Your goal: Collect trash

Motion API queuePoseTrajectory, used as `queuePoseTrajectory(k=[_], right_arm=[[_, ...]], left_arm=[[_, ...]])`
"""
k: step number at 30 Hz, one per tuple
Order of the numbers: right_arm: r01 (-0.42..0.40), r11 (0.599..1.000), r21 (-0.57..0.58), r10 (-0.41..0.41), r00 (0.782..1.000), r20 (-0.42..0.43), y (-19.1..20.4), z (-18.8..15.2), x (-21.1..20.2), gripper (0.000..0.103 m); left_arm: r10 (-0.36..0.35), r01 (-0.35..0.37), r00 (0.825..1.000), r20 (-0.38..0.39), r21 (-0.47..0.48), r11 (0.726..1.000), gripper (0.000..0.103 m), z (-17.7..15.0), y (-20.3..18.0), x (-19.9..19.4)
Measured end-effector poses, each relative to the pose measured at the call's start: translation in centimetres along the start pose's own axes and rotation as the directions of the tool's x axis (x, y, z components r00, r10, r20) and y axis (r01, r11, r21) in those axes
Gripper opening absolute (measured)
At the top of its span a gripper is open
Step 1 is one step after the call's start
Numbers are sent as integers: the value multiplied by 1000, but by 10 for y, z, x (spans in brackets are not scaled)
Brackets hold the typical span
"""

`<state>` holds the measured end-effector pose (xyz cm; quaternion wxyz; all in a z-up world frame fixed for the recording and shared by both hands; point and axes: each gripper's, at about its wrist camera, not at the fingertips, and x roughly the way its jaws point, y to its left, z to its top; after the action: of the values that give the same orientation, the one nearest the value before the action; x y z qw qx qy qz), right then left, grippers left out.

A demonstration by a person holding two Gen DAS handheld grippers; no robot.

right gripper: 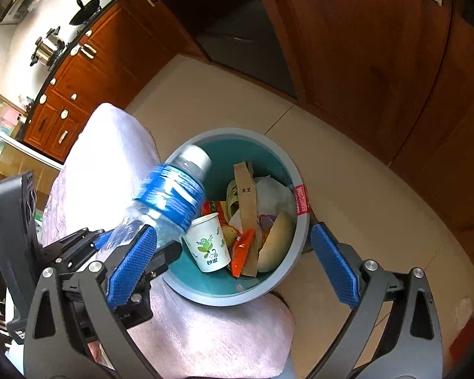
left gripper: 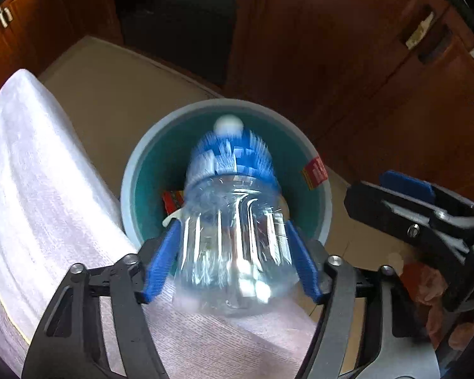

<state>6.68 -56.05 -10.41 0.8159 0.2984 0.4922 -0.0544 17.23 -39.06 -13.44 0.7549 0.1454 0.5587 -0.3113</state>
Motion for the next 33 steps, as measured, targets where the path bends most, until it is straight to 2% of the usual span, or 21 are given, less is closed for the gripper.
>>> queuePoseTrajectory(k=[6,13,17,21,25,28,33], right_arm=[[4,1000,1,-4,1000,1,4,-1,-4,94],[2,1000,-23,-2,1000,0,16,-6,-8,96],[-1,998,-59,2,1000,10,30,-11,-19,96],[-5,994,-110,9,999,36,49,-20,-39,96],[21,986,-166,-9,997,72,70,-32,-63,96],[42,977,-211,-22,995,99,86,-45,-78,96],[80,961,-263,-50,991,120,102,-67,-94,96]], left_arm=[[15,-15,1000,22,-7,1000,82,-8,11,-18],[78,-78,995,59,0,997,83,-17,16,-51],[123,-124,986,117,8,992,83,-30,18,-75],[174,-178,968,182,4,984,83,-47,23,-105],[179,-175,953,243,-35,984,83,-71,36,-138],[163,-155,952,259,-54,986,83,-89,41,-156],[197,-181,939,281,-81,980,83,-115,48,-176]])
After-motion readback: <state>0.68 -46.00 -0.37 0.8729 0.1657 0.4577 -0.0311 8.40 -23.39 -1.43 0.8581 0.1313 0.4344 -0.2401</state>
